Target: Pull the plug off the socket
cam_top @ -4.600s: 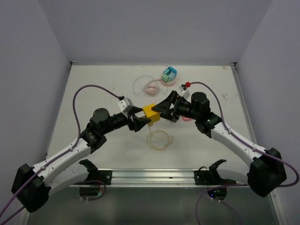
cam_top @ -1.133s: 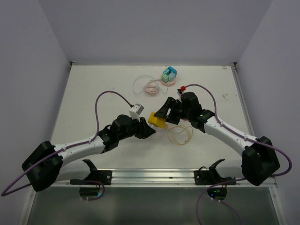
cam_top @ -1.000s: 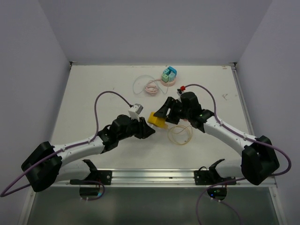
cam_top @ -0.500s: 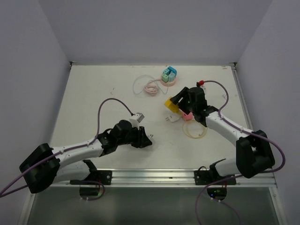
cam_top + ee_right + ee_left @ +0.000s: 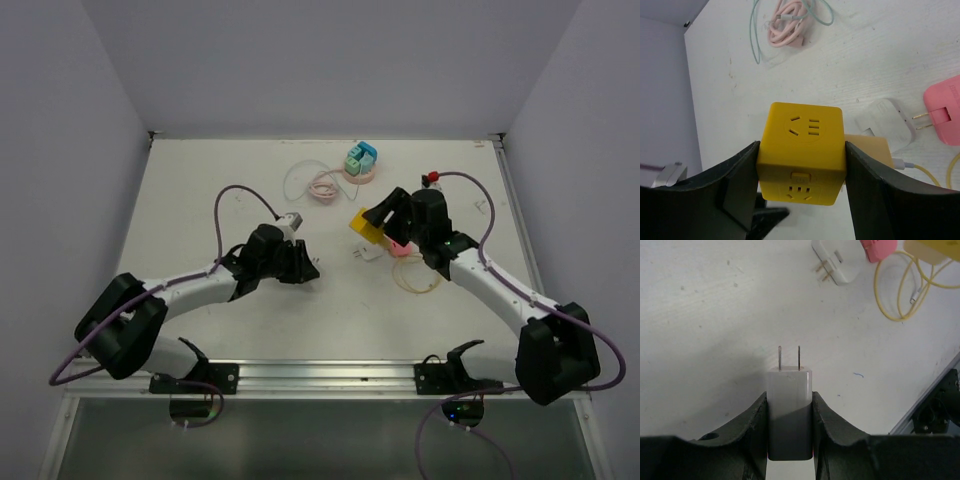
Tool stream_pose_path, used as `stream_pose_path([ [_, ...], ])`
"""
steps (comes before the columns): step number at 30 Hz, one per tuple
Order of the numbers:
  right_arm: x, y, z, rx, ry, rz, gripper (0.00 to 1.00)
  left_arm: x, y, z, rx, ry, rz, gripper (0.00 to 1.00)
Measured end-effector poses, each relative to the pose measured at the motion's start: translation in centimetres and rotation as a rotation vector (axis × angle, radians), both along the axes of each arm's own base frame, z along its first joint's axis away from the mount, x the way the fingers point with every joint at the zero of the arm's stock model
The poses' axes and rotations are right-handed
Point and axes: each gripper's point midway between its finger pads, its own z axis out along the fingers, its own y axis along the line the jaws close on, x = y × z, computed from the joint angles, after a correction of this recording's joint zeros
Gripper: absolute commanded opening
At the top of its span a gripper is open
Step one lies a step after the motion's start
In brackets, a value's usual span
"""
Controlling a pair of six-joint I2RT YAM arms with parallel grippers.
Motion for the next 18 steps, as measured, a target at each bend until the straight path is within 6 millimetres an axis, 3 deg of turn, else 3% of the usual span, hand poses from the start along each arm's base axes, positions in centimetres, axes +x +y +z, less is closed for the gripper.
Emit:
stream_pose_path([
  [3,-1.4,-0.2,1.2,0.008,-0.032,0.033,0.0,2.5,-0.2,-1.1,0.02,0.027,0.024,0.11],
  [7,-2.8,-0.3,1.9,0.007,-0.054,0.07,0.0,4.9,-2.6,-1.6,-0.005,0.029,0.0,0.13],
  [12,-3.9,-0.2,1.6,-0.006,-0.047,0.12,0.0,6.9,-4.5,-2.6,-0.028,0.032,-0.01,0.27],
  [18,-4.7,0.3,1.2,-0.02,-0.042,0.185,0.0,7.5,-4.6,-3.4,-0.031,0.033,0.004,0.52],
])
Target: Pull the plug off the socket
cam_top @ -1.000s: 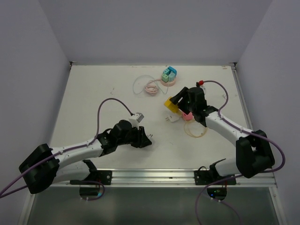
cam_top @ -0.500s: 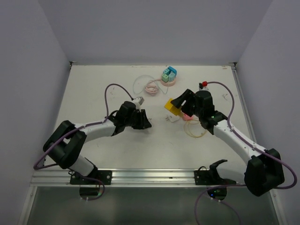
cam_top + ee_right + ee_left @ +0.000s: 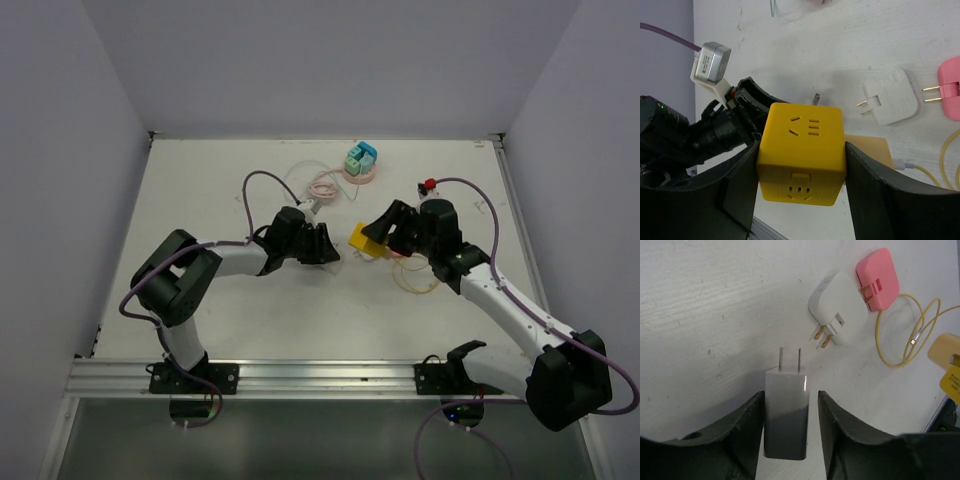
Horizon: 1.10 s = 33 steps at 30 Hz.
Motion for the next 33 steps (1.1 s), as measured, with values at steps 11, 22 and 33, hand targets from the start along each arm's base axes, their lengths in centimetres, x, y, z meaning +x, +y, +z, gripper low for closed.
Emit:
stream_pose_path([
  [11,-1.4,1.0,-1.6,-0.033,0.038,0.128,0.0,-0.9,1.9,0.2,0.02,-0.037,0.041,0.91],
  [22,-2.3,1.3,-3.1,-0.079,0.108,0.181,0.0,-3.2,4.0,8.5,-0.053,-0.202,0.028,0.99],
  [33,-2.7,3.8,-2.2,-0.077,0.098,0.251,0.0,-8.2,0.8,11.5,-0.164,-0.214,-0.1,1.0],
])
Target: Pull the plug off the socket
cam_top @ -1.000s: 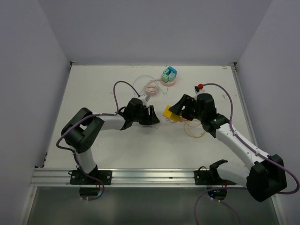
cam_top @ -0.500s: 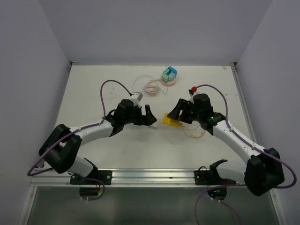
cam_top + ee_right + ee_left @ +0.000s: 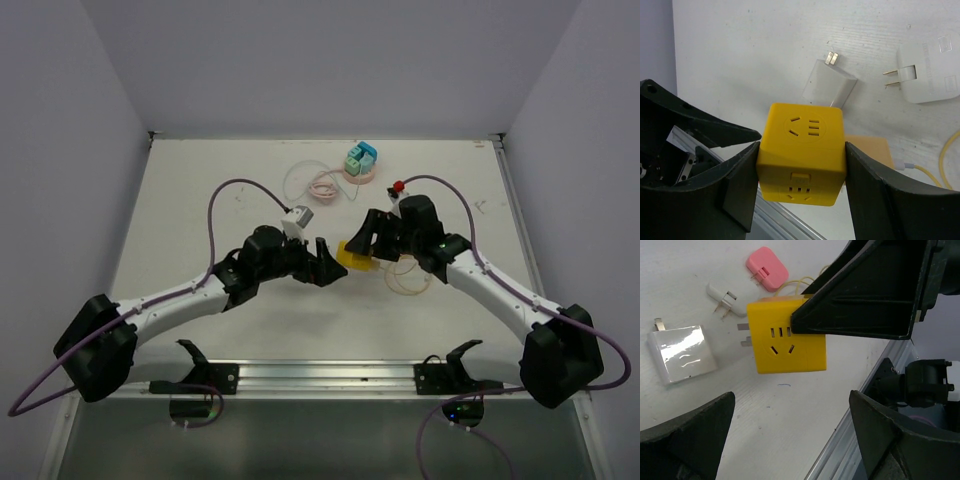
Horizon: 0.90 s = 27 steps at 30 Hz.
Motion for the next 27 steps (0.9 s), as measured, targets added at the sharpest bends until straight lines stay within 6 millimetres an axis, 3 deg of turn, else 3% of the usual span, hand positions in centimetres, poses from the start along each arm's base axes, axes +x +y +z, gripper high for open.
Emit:
stream_pose_path([
  [6,-0.5,0.8,0.2,0.003,-0.002,0.022,0.0,0.2,-0.7,-0.9,0.019,0.027,0.025,0.99],
  [18,-1.3,2.3,0.3,0.02,0.016,0.041,0.0,0.9,-2.6,-1.0,-0.004,0.037,0.05,0.85],
  [24,-1.2,2.3,0.2,0.02,0.021,0.033,0.0,1.0,-2.6,-1.3,0.001,0.041,0.065,0.67],
  [27,-1.2,2.3,0.2,0.019,0.022,0.031,0.0,1.0,-2.6,-1.4,0.0,0.045,0.071,0.47],
])
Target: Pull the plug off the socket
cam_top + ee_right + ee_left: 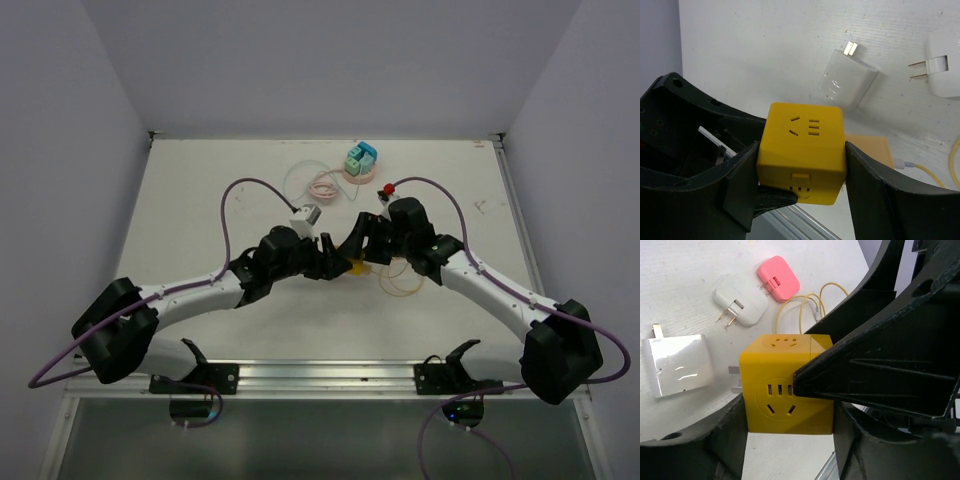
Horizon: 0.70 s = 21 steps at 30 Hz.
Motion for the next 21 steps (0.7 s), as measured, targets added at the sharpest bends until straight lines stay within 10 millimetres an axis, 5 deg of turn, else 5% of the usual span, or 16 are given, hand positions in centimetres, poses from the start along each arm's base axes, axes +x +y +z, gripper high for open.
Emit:
stream_pose_path([
  [6,-0.1,0.0,-0.1,-0.002,0.004,-0.001,0.01,-0.1,0.1,-0.2,-0.01,0.005,0.006,0.07],
  [7,-0.1,0.0,-0.1,-0.003,0.005,-0.001,0.14,-0.2,0.1,-0.2,-0.011,0.004,0.005,0.0],
  [14,-0.4,0.3,-0.1,-0.003,0.012,-0.003,0.74,-0.7,0.7,-0.2,-0.014,0.002,0.013,0.0],
  [21,0.8,0.1,1.9,0.012,-0.033,-0.048,0.99,-2.0,2.0,-2.9,0.042,0.053,0.011,0.0],
])
